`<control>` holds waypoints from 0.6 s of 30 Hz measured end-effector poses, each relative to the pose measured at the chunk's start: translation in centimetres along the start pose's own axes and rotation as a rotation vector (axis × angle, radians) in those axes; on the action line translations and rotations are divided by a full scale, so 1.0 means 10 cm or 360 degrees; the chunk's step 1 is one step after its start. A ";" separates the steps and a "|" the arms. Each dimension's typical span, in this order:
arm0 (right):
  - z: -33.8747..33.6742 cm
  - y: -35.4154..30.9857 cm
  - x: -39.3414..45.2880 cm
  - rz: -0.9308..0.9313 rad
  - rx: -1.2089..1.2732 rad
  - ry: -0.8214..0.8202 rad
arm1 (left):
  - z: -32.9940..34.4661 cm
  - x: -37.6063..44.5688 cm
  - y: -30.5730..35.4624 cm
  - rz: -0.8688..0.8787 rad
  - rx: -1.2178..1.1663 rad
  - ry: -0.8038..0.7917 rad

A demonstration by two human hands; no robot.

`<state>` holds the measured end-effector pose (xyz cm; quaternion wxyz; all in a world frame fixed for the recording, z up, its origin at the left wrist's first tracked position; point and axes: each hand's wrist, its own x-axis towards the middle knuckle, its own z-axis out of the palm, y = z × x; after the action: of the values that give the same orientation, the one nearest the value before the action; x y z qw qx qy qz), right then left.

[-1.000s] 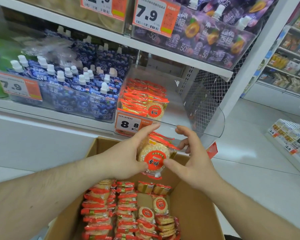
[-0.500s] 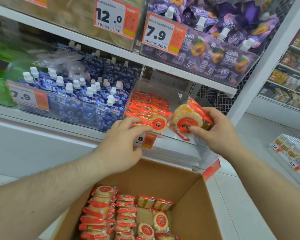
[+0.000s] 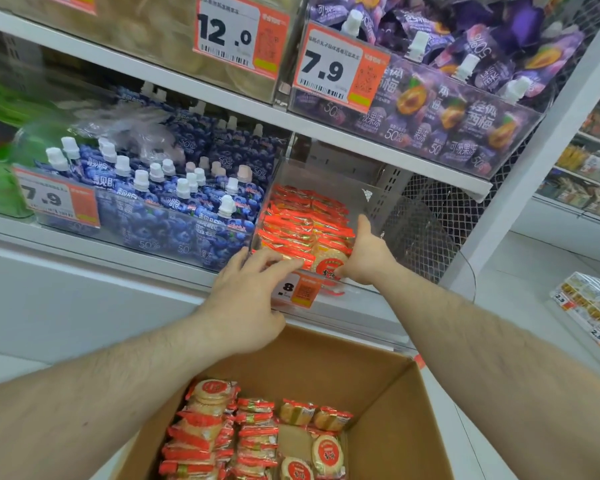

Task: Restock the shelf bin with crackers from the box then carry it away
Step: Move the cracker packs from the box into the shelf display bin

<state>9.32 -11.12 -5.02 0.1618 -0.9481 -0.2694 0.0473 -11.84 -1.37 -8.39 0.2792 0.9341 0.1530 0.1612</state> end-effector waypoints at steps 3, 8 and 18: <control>0.05 -0.07 0.02 0.0056 0.0146 -0.0030 | 0.02 0.01 0.02 0.0003 -0.0003 0.0022; 0.08 -0.12 0.08 0.0128 0.0212 -0.0071 | 0.05 0.03 0.04 -0.0034 -0.0031 0.0015; -0.22 -0.04 -0.21 0.0004 0.0062 -0.0022 | 0.08 -0.08 0.05 0.0446 0.0244 0.0556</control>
<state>7.72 -12.56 -2.84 0.1784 -0.9448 -0.2684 0.0595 -12.19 -2.42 -8.92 0.1517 0.9226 0.0797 0.3455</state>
